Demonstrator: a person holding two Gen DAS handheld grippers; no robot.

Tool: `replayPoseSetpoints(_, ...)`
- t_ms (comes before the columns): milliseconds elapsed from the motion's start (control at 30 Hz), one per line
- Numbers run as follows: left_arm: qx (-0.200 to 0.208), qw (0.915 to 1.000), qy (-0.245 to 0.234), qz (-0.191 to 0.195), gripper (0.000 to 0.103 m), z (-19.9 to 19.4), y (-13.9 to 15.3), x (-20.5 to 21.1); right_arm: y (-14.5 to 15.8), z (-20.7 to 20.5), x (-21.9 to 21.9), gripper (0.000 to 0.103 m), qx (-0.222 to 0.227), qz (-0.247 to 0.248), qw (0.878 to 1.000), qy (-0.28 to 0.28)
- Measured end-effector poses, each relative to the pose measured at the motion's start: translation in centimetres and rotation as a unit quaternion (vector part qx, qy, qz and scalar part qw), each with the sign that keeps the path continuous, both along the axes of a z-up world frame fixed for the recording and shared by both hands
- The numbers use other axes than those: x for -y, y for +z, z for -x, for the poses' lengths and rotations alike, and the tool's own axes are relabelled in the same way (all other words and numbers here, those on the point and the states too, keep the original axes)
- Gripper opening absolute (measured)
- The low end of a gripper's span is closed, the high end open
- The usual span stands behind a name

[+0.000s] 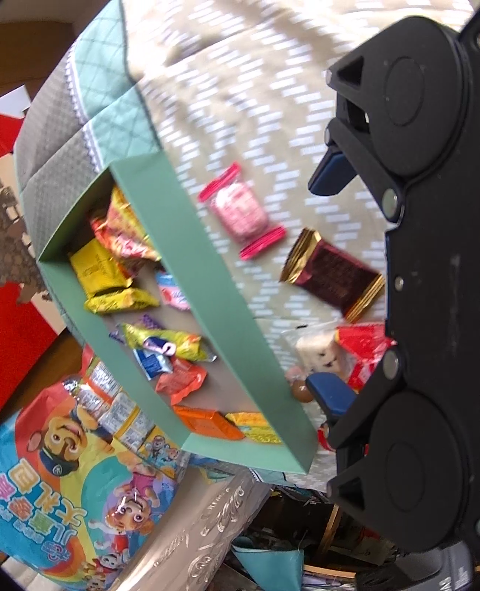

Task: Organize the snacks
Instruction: 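Move both grippers back toward the remaining loose snacks, then grasp the red candy bag with left gripper while right grasps brown chocolate, then place the red candy bag and brown chocolate into the box, open grippers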

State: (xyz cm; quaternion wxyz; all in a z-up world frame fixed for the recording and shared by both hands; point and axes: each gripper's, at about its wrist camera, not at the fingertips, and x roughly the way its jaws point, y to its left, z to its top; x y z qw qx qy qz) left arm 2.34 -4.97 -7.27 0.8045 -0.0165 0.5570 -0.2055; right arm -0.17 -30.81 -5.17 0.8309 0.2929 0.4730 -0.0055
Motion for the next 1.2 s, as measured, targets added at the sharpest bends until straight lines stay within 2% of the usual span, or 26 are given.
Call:
replayPoseSetpoints(233, 0.0, 0.9999, -0.005, -0.015, 0.1, 0.0, -1.0, 1.4, -1.2, 1.2, 0.9, 0.103, -0.012, -0.011, 1.0, -0.009)
replayPoseSetpoints(333, 0.002, 0.9998, -0.008, -0.017, 0.091, -0.3, -1.3, 2.1, -1.6, 1.5, 1.2, 0.103, -0.017, -0.014, 1.0, -0.013)
replayPoseSetpoints(367, 0.012, 0.9997, -0.011, -0.02, 0.08, -0.3, -1.2, 2.4, -1.6, 1.6, 1.3, 0.103, -0.016, -0.015, 1.0, -0.013)
replayPoseSetpoints(400, 0.022, 0.9994, -0.017, -0.021, 0.053, -0.1, -1.1, 2.6, -1.6, 1.7, 1.2, 0.103, -0.015, -0.014, 1.0, -0.014)
replayPoseSetpoints(500, 0.023, 0.9995, -0.022, -0.006, 0.046, -0.2, -0.9, 2.4, -1.5, 1.6, 1.1, 0.103, -0.013, -0.001, 1.0, -0.016)
replayPoseSetpoints(533, 0.022, 0.9995, -0.022, -0.005, 0.046, -0.3, -1.0, 2.3, -1.5, 1.6, 1.0, 0.102, -0.012, 0.004, 1.0, -0.017)
replayPoseSetpoints(733, 0.025, 0.9995, -0.018, -0.002, 0.048, 0.2, -1.0, 0.6, -1.3, 0.5, -0.9, 0.084, -0.007, 0.039, 0.999, 0.007)
replayPoseSetpoints(900, 0.028, 0.9996, -0.008, 0.001, 0.051, 0.7, -1.1, -1.4, -1.4, -0.4, -3.6, 0.073, -0.001, 0.102, 0.994, 0.033)
replayPoseSetpoints(933, 0.029, 0.9996, -0.005, 0.001, 0.051, 0.7, -1.1, -1.7, -1.4, -0.6, -4.3, 0.072, 0.001, 0.122, 0.992, 0.04)
replayPoseSetpoints(967, 0.029, 0.9996, -0.004, 0.003, 0.051, 0.7, -1.1, -1.9, -1.4, -0.8, -4.9, 0.068, 0.004, 0.138, 0.989, 0.046)
replayPoseSetpoints(1000, 0.029, 0.9996, -0.003, 0.005, 0.051, 0.7, -1.2, -2.1, -1.6, -1.1, -5.6, 0.06, 0.007, 0.155, 0.986, 0.055)
replayPoseSetpoints(1033, 0.029, 0.9996, -0.002, 0.006, 0.052, 0.7, -1.2, -2.2, -1.7, -1.3, -6.3, 0.058, 0.009, 0.174, 0.983, 0.066)
replayPoseSetpoints(1100, 0.029, 0.9995, -0.001, 0.007, 0.052, 0.6, -1.2, -2.3, -2.0, -1.5, -7.8, 0.045, 0.021, 0.229, 0.969, 0.093)
replayPoseSetpoints(1133, 0.03, 0.9995, -0.002, 0.008, 0.053, 0.6, -1.2, -2.3, -2.1, -1.5, -8.2, 0.042, 0.024, 0.242, 0.964, 0.105)
replayPoseSetpoints(1200, 0.034, 0.9994, -0.004, 0.006, 0.053, 0.7, -1.2, -2.3, -1.8, -1.5, -8.3, 0.037, 0.024, 0.229, 0.966, 0.119)
